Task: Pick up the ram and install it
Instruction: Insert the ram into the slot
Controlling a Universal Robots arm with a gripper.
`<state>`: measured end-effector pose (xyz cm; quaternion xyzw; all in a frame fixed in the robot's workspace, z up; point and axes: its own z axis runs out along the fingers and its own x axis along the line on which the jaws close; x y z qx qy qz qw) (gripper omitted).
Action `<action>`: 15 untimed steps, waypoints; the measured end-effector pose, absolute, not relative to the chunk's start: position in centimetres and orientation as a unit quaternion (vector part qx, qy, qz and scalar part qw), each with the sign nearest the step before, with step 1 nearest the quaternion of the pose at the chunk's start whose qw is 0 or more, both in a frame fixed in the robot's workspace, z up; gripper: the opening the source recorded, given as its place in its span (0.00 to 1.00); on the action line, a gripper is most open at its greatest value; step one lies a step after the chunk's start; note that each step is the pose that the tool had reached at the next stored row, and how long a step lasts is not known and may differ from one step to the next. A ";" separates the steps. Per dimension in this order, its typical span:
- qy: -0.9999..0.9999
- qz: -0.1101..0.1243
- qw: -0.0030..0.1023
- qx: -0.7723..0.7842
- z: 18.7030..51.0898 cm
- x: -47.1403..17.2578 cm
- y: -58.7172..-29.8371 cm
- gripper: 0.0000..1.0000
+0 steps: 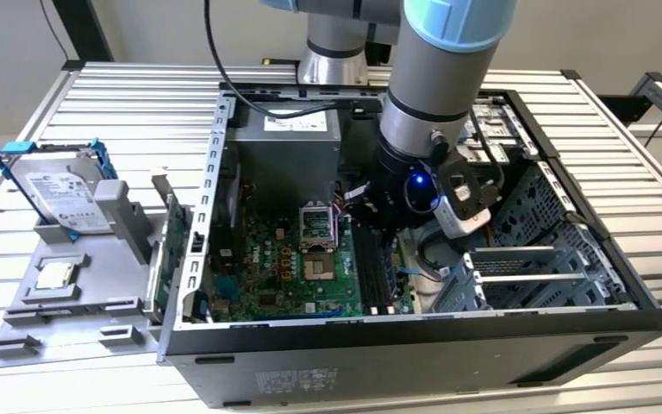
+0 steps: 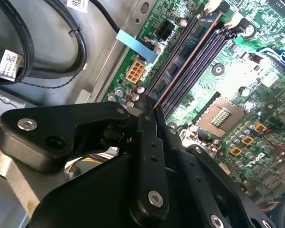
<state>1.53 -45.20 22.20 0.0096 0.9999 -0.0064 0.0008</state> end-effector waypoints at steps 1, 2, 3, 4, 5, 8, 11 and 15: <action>1.000 -0.006 0.000 0.010 22.2 1.5 -45.2 0.00; 1.000 -0.006 0.000 0.009 22.1 1.5 -45.2 0.00; 1.000 -0.006 0.000 0.010 22.1 1.5 -45.2 0.00; 1.000 -0.006 -0.001 0.010 22.0 1.5 -45.2 0.00; 1.000 -0.006 -0.001 0.009 22.0 1.5 -45.2 0.00; 1.000 -0.007 -0.004 0.009 21.9 1.5 -45.2 0.00; 1.000 -0.006 -0.006 0.009 21.7 1.5 -45.2 0.00; 1.000 -0.006 -0.006 0.009 21.5 1.5 -45.2 0.00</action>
